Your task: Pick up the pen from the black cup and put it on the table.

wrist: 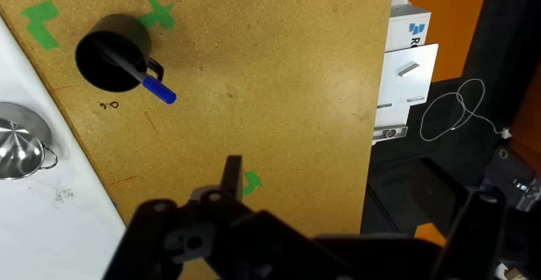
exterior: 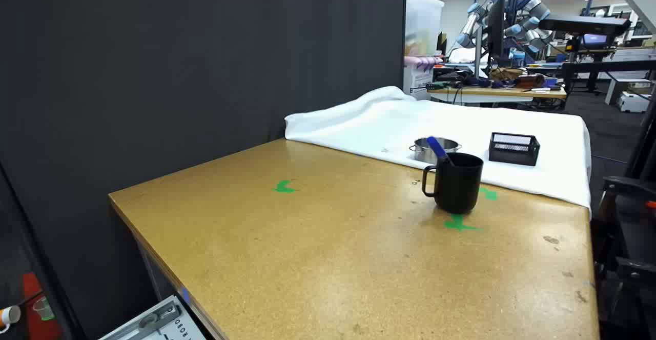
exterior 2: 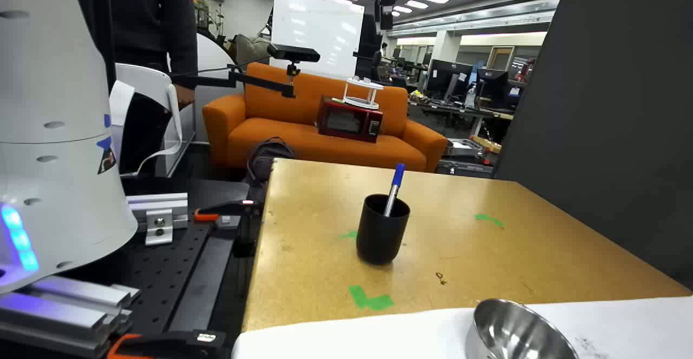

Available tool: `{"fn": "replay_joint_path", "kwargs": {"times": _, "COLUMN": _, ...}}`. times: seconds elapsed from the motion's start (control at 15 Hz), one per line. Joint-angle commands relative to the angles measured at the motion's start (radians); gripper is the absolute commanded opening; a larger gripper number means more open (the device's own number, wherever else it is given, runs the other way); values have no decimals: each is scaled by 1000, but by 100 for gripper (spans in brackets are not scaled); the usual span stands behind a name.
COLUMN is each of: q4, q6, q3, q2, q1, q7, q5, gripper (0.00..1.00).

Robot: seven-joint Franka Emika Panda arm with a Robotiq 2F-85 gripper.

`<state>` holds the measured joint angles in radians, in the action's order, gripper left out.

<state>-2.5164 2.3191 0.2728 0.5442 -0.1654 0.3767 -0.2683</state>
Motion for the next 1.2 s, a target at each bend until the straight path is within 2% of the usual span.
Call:
{"fn": "replay_joint_path", "kwargs": {"times": 0.0, "q4": 2, "q6": -2, "q3": -7, "q2": -1, "q1": -7, "q7": 4, "q5": 6, "gripper": 100}}
{"fn": "replay_joint_path", "kwargs": {"times": 0.53, "q4": -3, "q6": -6, "q3": -12, "q2": -4, "q1": 5, "q7": 10, "q5": 16, "gripper": 100}}
{"fn": "replay_joint_path", "kwargs": {"times": 0.67, "q4": -16, "q6": -5, "q3": -49, "q2": -6, "q1": 0, "q7": -45, "q5": 5, "gripper": 100}}
{"fn": "replay_joint_path", "kwargs": {"times": 0.87, "q4": -41, "q6": 5, "q3": -126, "q2": -9, "q1": -9, "q7": -179, "q5": -6, "gripper": 100}}
{"fn": "replay_joint_path", "kwargs": {"times": 1.13, "q4": -64, "q6": 24, "q3": -246, "q2": -33, "q1": -50, "q7": -506, "q5": -25, "gripper": 100}}
